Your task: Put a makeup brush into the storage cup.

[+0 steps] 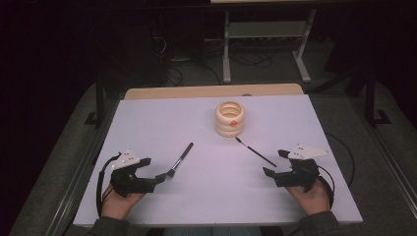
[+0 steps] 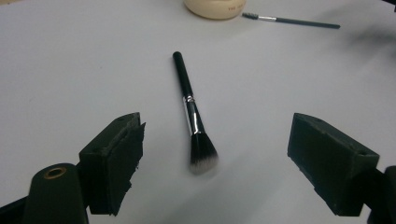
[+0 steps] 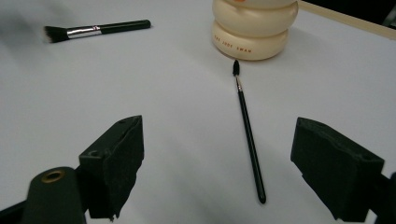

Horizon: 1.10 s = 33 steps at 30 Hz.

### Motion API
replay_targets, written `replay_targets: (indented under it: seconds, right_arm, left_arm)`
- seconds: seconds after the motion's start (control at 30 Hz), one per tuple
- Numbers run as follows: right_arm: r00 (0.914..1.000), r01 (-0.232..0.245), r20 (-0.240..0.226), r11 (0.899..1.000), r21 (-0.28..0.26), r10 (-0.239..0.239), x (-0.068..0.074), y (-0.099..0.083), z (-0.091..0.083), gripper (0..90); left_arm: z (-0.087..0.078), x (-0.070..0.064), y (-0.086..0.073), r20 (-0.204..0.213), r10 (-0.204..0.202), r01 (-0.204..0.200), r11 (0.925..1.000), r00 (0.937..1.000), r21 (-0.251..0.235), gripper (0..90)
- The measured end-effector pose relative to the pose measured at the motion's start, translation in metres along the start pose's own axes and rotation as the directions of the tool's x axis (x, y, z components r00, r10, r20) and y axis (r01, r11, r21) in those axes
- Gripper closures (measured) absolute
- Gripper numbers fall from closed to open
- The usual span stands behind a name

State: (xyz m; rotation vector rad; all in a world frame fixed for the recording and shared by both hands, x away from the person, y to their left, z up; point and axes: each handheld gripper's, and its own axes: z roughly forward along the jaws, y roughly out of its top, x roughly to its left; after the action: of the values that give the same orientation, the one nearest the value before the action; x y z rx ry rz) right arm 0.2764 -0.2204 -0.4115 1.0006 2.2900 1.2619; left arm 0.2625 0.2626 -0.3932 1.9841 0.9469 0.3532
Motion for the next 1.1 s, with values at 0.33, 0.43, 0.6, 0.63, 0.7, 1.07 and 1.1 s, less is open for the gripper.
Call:
replay_targets:
  seconds: [0.33, 0.43, 0.6, 0.63, 0.7, 1.07, 1.1]
  right_arm:
    - [1.0, 0.005, 0.004, 1.0, -0.01, -0.005, -0.001, 0.001, -0.003, 16.1]
    - [1.0, 0.005, 0.003, 1.0, -0.011, -0.005, -0.001, 0.002, -0.004, 16.1]
    - [0.9999, 0.011, 0.004, 1.0, -0.013, -0.011, -0.001, 0.003, -0.004, 16.1]
    - [0.9999, 0.012, 0.004, 1.0, -0.013, -0.012, -0.001, 0.003, -0.004, 16.1]
    - [0.9999, 0.01, 0.004, 1.0, -0.015, -0.01, -0.001, 0.003, -0.004, 16.1]
    - [0.9999, 0.012, 0.003, 1.0, -0.02, -0.012, -0.001, 0.006, -0.005, 16.2]
    - [0.9998, 0.017, 0.003, 1.0, -0.021, -0.017, -0.002, 0.006, -0.005, 16.1]
  left_arm:
    - [0.009, 0.003, 0.015, -0.006, -0.003, 0.003, 0.9991, 1.0, 0.041, 19.9]
    - [0.013, 0.006, 0.02, -0.005, 0.003, -0.003, 0.9974, 1.0, 0.072, 21.4]
    - [0.02, 0.009, 0.032, -0.007, 0.015, -0.015, 0.9952, 0.9999, 0.097, 23.7]
    - [0.021, 0.011, 0.034, -0.005, 0.023, -0.022, 0.9943, 0.9997, 0.104, 24.1]
    - [0.026, 0.012, 0.037, -0.006, 0.007, -0.007, 0.993, 1.0, 0.118, 24.3]
    - [0.052, 0.018, 0.051, -0.005, 0.003, -0.002, 0.9797, 1.0, 0.2, 29.9]
    - [0.055, 0.018, 0.052, -0.007, 0.004, -0.002, 0.9771, 1.0, 0.213, 29.6]
